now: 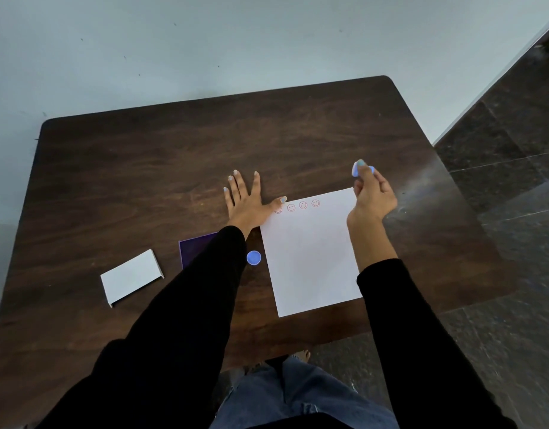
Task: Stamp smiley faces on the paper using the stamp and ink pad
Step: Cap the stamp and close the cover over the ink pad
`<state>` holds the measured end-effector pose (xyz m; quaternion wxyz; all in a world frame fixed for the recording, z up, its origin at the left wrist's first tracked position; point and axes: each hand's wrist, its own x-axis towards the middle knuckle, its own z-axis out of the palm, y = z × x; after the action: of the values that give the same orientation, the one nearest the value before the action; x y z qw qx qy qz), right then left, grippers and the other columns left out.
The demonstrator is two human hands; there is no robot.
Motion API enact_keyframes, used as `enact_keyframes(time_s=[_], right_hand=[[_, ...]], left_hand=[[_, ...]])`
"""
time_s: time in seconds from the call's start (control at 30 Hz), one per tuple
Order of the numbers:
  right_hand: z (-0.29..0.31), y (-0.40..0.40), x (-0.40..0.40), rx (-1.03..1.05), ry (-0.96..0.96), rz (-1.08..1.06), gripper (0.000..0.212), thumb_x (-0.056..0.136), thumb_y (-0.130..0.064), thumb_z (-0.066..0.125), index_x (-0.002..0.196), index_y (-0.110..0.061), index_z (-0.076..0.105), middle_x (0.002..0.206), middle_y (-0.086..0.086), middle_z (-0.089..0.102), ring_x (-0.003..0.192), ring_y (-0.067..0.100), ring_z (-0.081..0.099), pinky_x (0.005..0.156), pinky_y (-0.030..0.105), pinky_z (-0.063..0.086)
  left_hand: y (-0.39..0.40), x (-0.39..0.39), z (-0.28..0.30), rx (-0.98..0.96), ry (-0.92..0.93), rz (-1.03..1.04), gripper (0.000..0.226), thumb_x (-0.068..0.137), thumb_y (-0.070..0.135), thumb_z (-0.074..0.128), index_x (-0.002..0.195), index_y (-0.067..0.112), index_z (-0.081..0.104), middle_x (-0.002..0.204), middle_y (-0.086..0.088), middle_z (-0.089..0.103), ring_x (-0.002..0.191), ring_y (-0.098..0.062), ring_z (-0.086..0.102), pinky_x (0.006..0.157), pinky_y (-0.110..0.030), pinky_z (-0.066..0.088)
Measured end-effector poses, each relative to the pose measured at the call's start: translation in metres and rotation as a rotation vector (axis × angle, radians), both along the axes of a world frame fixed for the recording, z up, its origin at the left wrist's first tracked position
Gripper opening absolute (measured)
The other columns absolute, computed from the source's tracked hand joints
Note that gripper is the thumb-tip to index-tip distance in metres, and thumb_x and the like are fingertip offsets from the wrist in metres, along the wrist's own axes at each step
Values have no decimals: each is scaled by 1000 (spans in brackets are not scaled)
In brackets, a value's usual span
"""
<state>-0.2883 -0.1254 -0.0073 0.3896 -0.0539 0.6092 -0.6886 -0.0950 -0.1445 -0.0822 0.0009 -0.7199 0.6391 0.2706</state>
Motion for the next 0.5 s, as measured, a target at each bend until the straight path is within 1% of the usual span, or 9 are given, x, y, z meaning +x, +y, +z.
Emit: enact_keyframes(time_s=[0.07, 0.13, 0.17, 0.23, 0.3, 0.33, 0.4, 0.43, 0.5], right_hand=[[7, 0, -2, -16, -75, -2, 12, 68, -9, 81, 75, -10, 70, 62, -2, 63, 50, 4, 53, 56, 17, 48], [13, 3, -1, -23, -133, 9, 16, 69, -10, 80, 81, -6, 71, 64, -1, 62, 48, 4, 51, 54, 16, 46], [17, 5, 0, -17, -164, 16, 17, 68, -11, 80, 82, -5, 71, 64, -1, 62, 49, 4, 51, 54, 16, 46], [22, 8, 1, -7, -242, 24, 14, 68, -13, 81, 76, -8, 70, 65, 0, 64, 53, 6, 54, 56, 16, 48], [26, 13, 2, -7, -335, 39, 13, 69, -14, 80, 72, -10, 68, 68, 2, 66, 56, 7, 57, 57, 16, 50], [27, 16, 4, 4, -380, 55, 13, 71, -14, 79, 74, -9, 67, 72, 4, 66, 57, 8, 58, 57, 16, 51], [29, 22, 9, 34, -450, 114, 14, 76, -15, 74, 81, -5, 66, 80, 6, 66, 59, 9, 59, 57, 16, 52], [29, 25, 14, 43, -478, 153, 16, 78, -15, 73, 87, -4, 66, 82, 6, 66, 60, 8, 59, 59, 15, 51], [30, 32, 25, 55, -517, 226, 22, 80, -17, 70, 97, -3, 66, 81, 5, 64, 60, 8, 57, 59, 13, 50]], left_hand=[[0, 2, 4, 13, 76, 36, 90, 81, 77, 27, 149, 27, -4, 154, -14, -28, 141, -27, -29, 113, -45, -18], [1, 8, 11, 1, 160, 83, 82, 85, 73, 28, 149, 25, 11, 158, -12, -17, 145, -26, -21, 116, -45, -11], [3, 11, 16, -27, 196, 96, 78, 87, 70, 32, 148, 22, 22, 160, -12, -6, 147, -26, -12, 117, -46, -5], [11, 21, 28, -119, 232, 66, 69, 88, 61, 44, 140, 17, 40, 155, -12, 26, 146, -29, 15, 116, -48, 16], [30, 31, 41, -210, 211, 0, 58, 85, 52, 58, 131, 15, 51, 137, -8, 53, 131, -28, 43, 107, -44, 37], [41, 35, 48, -243, 193, -28, 54, 82, 47, 64, 126, 16, 55, 127, -5, 61, 121, -27, 51, 102, -42, 42], [65, 39, 56, -280, 157, -77, 49, 74, 44, 72, 115, 19, 61, 109, 0, 68, 107, -24, 56, 95, -40, 44], [76, 40, 58, -282, 131, -101, 49, 70, 44, 75, 111, 20, 63, 104, 2, 68, 103, -23, 56, 93, -38, 43], [92, 40, 58, -249, 34, -166, 53, 65, 48, 77, 109, 22, 63, 104, 3, 68, 102, -20, 54, 90, -37, 38]])
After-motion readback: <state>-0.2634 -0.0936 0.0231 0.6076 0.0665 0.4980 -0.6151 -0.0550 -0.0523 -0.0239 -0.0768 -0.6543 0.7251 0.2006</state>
